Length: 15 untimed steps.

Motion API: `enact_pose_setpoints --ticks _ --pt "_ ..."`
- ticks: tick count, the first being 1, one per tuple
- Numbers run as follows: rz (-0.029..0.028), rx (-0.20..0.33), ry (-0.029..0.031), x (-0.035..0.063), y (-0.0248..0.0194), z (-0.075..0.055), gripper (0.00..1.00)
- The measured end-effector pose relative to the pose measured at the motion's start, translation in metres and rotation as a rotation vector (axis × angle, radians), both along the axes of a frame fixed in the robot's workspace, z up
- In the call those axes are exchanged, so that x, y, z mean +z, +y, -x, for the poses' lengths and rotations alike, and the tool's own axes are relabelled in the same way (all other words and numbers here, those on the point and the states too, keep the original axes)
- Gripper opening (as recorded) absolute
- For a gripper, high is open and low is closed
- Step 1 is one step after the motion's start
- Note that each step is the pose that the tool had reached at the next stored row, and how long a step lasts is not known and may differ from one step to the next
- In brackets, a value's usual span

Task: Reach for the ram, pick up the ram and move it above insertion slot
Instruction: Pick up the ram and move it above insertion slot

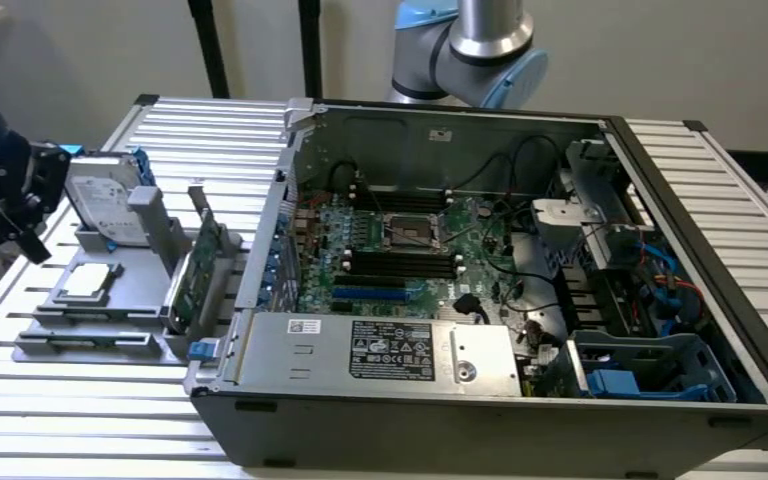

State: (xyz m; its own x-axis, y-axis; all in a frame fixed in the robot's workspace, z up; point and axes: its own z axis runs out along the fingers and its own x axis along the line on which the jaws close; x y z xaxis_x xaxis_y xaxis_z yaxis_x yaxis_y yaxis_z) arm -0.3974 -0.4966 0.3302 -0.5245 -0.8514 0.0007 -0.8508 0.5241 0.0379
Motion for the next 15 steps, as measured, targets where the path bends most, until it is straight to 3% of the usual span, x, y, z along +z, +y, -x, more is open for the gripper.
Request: enact_pose_setpoints --ticks 15 --pt "0.0001 0.274 -0.0047 -0.0031 0.0 0.0 0.11"
